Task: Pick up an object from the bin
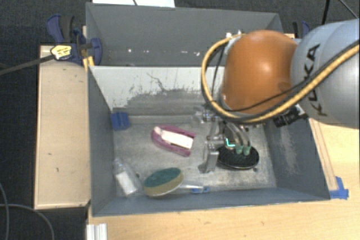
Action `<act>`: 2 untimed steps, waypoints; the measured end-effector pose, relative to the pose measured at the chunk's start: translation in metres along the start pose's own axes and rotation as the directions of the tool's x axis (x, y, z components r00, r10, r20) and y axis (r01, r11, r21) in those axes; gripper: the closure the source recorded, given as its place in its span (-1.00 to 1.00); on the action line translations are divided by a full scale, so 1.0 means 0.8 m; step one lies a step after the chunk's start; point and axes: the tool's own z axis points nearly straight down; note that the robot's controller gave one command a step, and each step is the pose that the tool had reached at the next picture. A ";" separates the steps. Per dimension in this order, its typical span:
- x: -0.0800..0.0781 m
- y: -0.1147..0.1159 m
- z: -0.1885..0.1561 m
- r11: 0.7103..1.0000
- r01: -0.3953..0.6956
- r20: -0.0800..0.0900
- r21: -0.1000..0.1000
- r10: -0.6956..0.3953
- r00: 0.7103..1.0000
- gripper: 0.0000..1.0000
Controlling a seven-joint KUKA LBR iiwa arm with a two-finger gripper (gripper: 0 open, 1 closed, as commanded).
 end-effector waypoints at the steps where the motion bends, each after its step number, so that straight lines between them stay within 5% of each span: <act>1: -0.084 0.013 0.205 0.990 -0.139 0.016 -0.004 0.139 0.990 -1.00; 2: -0.078 0.021 0.165 0.976 -0.216 0.011 -0.004 0.216 0.976 -1.00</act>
Offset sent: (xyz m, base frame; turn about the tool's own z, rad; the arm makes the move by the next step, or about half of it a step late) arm 0.0627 0.0113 -0.1639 0.1389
